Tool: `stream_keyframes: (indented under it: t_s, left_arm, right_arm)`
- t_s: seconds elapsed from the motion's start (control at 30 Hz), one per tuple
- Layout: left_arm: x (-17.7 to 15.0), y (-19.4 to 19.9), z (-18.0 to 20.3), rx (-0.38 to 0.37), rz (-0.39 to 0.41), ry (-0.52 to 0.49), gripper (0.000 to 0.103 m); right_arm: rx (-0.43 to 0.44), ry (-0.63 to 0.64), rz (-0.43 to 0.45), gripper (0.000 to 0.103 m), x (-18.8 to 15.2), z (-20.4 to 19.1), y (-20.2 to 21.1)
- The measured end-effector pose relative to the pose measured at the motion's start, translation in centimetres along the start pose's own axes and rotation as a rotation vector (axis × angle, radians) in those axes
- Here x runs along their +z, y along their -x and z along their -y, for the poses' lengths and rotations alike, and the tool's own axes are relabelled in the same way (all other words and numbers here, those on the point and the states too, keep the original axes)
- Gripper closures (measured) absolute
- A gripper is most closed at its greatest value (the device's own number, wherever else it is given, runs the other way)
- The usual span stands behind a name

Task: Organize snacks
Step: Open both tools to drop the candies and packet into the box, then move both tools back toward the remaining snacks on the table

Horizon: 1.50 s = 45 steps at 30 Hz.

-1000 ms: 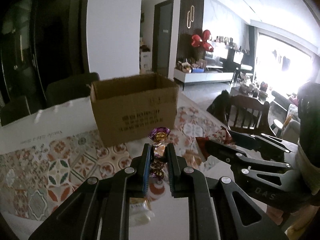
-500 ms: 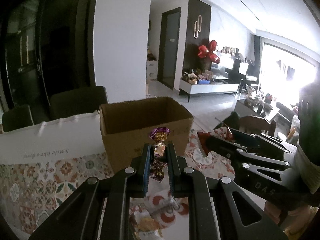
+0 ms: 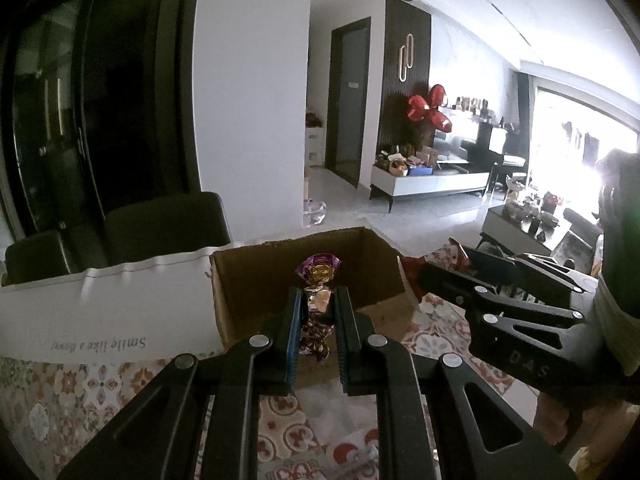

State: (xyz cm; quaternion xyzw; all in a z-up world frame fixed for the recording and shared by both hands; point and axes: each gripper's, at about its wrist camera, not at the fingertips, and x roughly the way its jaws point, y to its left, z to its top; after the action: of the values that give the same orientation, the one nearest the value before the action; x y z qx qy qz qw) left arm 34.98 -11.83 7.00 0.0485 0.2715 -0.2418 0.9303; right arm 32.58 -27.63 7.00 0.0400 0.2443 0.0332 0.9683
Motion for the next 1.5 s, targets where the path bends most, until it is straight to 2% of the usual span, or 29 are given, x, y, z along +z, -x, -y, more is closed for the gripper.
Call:
stream_keyframes:
  t_s: [0.27,0.57,0.6,0.63,0.7,0.73,0.77,0.97,1.5]
  left_arm:
    - [2.0,-4.8,-1.8,-0.023,-0.081,0.035,0.086]
    - [2.9,-8.5,-2.9,-0.004,-0.149,0.071,0.085]
    - [3.0,-8.8,-3.0,-0.004,-0.154,0.072,0.079]
    - [3.1,-9.0,-3.0,0.003,-0.158,0.074,0.066]
    - [3.1,-9.0,-3.1,0.025,-0.155,0.08,0.053]
    - [3.1,-8.8,-3.2,0.038,-0.149,0.079,0.052]
    - [3.0,-8.7,-3.2,0.046,-0.147,0.074,0.052]
    - [2.3,-6.9,-2.6,0.085,-0.12,0.022,0.051]
    - [-0.9,0.7,0.2,0.059,0.01,-0.08,0.051]
  right_arm:
    - [-0.017,0.013,-0.073,0.058,2.6,0.9,-4.5]
    - [-0.005,-0.024,-0.181,0.058,3.6,1.7,-8.8]
    - [-0.005,-0.027,-0.19,0.058,3.6,1.7,-9.1]
    - [-0.009,-0.03,-0.199,0.058,3.6,1.7,-9.4]
    - [-0.017,-0.042,-0.208,0.054,3.5,2.0,-9.8]
    - [-0.024,-0.053,-0.208,0.043,3.4,2.1,-9.8]
    - [-0.037,-0.063,-0.204,0.035,3.3,2.3,-9.7]
    - [-0.077,-0.078,-0.191,0.035,2.5,2.6,-8.4]
    - [-0.137,-0.115,-0.083,0.035,-1.2,0.3,-0.1]
